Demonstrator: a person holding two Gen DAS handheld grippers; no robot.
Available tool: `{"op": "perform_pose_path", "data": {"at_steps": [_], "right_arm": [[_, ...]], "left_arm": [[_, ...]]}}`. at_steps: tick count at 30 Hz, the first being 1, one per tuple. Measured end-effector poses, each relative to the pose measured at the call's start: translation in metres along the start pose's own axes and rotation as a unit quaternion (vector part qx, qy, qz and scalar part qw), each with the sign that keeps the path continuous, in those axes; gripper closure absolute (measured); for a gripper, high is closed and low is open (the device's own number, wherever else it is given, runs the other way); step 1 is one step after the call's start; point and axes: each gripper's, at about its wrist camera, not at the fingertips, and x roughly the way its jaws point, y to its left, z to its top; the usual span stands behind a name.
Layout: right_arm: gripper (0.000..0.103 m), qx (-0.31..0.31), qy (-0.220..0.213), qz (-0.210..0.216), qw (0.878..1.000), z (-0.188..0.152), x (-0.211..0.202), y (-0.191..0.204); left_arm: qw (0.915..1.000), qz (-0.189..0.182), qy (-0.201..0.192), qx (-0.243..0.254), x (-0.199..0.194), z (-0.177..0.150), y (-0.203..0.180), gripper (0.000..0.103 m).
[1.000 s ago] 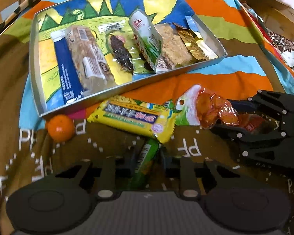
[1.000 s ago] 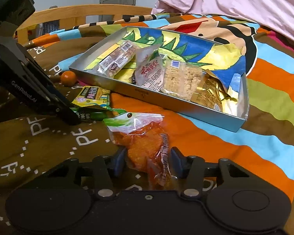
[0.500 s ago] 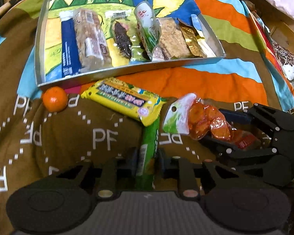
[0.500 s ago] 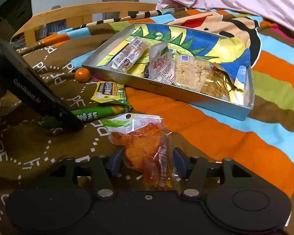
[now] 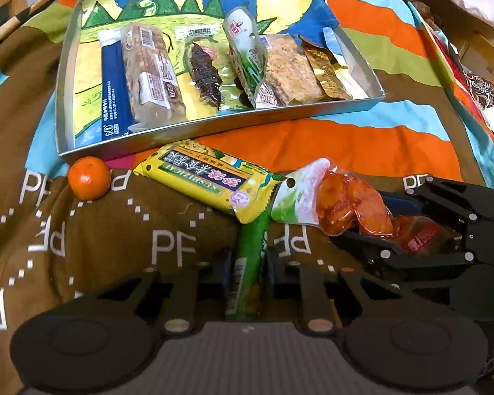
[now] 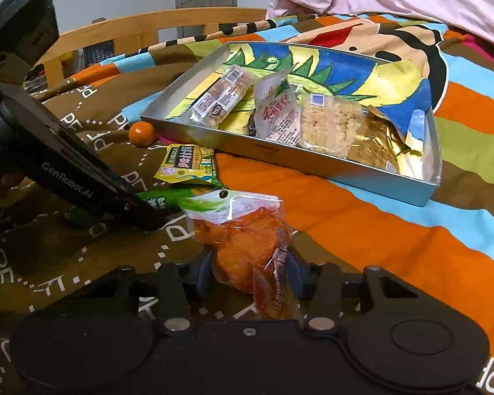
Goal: Organize snacks
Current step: 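Lift the green stick snack and orange snack bag off the bedspread with both tools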
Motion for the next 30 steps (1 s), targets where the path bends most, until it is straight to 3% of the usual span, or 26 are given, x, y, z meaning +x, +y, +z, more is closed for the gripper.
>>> {"op": "perform_pose_path", "data": {"at_steps": [5,14,22,30], "right_arm": [[0.056,-0.001,-0.009,-0.023,1.0,-0.005,-0.01,0.011],[0.056,0.009,-0.006,-0.038,0.999,-0.023,-0.042,0.035],[0.057,0.008,0.011,-0.049,0.999,-0.042,-0.074,0.065],[0.057,0.048,0.013,-0.04,0.998,-0.053,-0.096,0.081]], "left_arm": [[0.9993,-0.01,-0.02,-0.03,-0.017,-0.017,0.0,0.083],[0.9951,-0.041,-0.01,-0.089,-0.038,-0.061,0.0,0.084],[0.9938,-0.051,-0.021,-0.097,-0.058,-0.091,-0.001,0.085],[0.9878,-0.082,-0.032,-0.129,-0.073,-0.114,0.003,0.084]]}}
